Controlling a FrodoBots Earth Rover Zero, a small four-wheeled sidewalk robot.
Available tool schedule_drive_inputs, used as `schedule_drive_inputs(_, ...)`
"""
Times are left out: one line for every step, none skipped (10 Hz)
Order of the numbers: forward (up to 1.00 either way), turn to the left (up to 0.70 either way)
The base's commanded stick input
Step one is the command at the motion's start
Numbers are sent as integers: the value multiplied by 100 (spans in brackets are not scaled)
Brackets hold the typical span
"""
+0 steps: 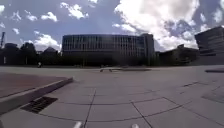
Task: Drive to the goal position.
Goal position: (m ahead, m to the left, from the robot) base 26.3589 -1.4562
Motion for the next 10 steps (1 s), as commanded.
schedule_drive_inputs(6,0)
schedule_drive_inputs(6,0)
schedule_drive_inputs(5,0)
schedule_drive_inputs(5,0)
schedule_drive_inputs(6,0)
schedule_drive_inputs(6,0)
schedule_drive_inputs(5,0)
schedule_drive_inputs(5,0)
schedule_drive_inputs(5,0)
schedule_drive_inputs(6,0)
